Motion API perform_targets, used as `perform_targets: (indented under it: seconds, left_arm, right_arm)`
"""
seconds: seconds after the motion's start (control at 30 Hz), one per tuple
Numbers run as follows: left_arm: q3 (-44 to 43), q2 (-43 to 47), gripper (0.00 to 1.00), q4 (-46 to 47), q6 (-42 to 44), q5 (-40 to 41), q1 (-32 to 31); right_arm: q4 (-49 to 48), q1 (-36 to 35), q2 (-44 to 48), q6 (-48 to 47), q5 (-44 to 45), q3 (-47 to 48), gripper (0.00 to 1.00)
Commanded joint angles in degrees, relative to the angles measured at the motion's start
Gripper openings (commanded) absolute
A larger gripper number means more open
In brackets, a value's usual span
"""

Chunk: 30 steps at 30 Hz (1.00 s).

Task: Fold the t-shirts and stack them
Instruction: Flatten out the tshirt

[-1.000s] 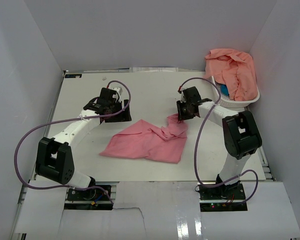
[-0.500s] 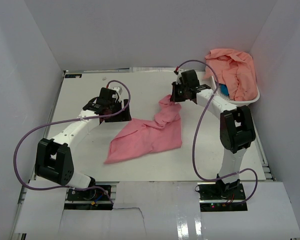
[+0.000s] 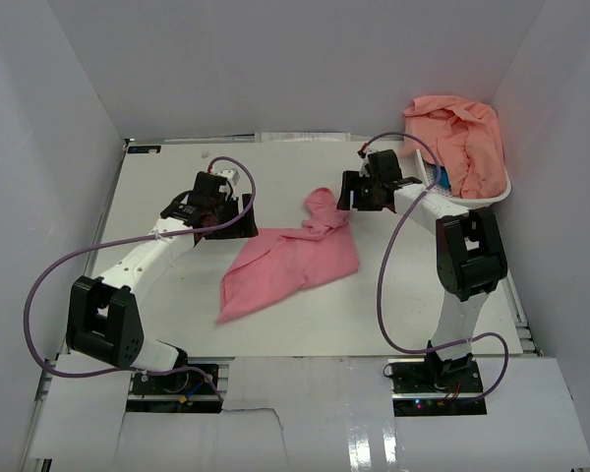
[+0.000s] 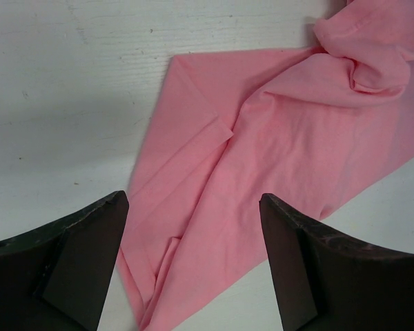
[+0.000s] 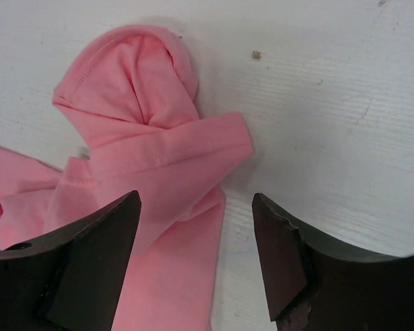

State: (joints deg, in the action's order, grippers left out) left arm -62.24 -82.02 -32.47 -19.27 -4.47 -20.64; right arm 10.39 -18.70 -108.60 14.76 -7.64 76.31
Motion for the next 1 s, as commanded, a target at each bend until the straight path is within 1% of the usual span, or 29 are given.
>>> perform_targets:
  seconds: [0.0,0.13,0.33,0.53,0.63,0.67,0.73,0.8,0.97]
  left_arm:
    - [0.45,3.0,0.88,0.83,0.37,0.51,-0.19]
    - [0.45,3.0,0.88,0.83,0.37,0.43,-0.19]
    - [0.63,2.83,0.88,0.83,0.28,0.51,-0.19]
    - [0.45,2.48,0.88,0.83,0.28,0.34,-0.19]
    - [0.45,2.21,0.88,0.83,0.28,0.25,-0.19]
    - [0.36,2.21,0.88,0.74,0.28,0.25,-0.19]
    - [0.45,2.3,0.88,0.83,0.37,0.34,-0.19]
    - [0.28,2.21,0.88,0.83,0.37,0.34,-0.19]
    - [0.45,2.56,0.88,0.83,0.2,0.34,-0.19]
  right_arm:
    - [-1.87,-0.11,0.06,-0.88,1.39,-0.29,0.72]
    - [-1.95,0.33,-2.32,-0.79,1.31,0.76,0.7]
    - [-2.04,1.73,-6.8,1.05,2.54,4.98,0.68]
    - [-2.39,3.32,-11.46,2.28,-2.64,9.02,0.64]
    - [-2.4,3.32,-13.04,2.81,-5.18,10.61,0.58]
    - [-2.66,3.32,-13.65,3.51,-7.02,10.78,0.56]
    - [-3.1,3.32,-14.1,4.56,-9.4,10.61,0.54]
    - [-3.27,3.32,-14.1,5.27,-11.68,10.17,0.54]
    - [-3.45,2.97,-11.64,6.15,-12.75,6.4,0.55]
